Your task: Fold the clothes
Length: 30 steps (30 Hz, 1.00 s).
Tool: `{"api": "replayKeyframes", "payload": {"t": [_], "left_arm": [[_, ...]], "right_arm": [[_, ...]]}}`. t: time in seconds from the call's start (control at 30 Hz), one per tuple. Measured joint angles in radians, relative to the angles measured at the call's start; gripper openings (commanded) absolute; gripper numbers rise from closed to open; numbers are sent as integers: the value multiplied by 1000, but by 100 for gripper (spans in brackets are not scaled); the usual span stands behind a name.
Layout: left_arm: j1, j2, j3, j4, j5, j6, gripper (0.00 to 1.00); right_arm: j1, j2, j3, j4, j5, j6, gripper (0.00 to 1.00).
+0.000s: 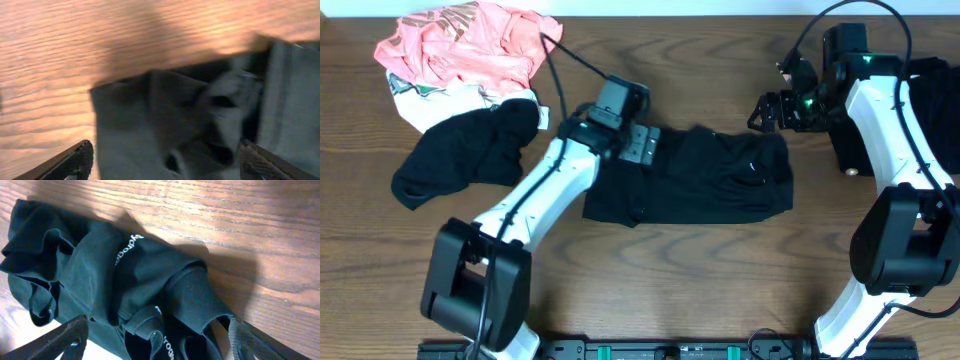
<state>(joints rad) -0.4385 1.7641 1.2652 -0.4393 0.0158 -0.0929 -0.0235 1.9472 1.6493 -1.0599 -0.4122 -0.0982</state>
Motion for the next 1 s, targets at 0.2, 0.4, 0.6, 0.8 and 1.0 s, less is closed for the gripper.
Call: {"api": "replayKeyframes", "payload": {"t": [0.2,0.4,0.6,0.8,1.0], "left_arm": [[46,66,0,-7,-32,-10,90],[58,101,0,-31,-47,-12,89],[58,101,0,-77,-69,-12,89],[63,101,0,-100,-102,-17,89],[101,100,0,-132,-106,-39,89]], "right_arm": [[0,0,0,-1,0,0,88],[0,0,0,-1,0,0,88],[0,0,0,-2,0,-1,88],[0,0,0,-1,0,-8,88],[0,0,0,1,0,-19,89]]}}
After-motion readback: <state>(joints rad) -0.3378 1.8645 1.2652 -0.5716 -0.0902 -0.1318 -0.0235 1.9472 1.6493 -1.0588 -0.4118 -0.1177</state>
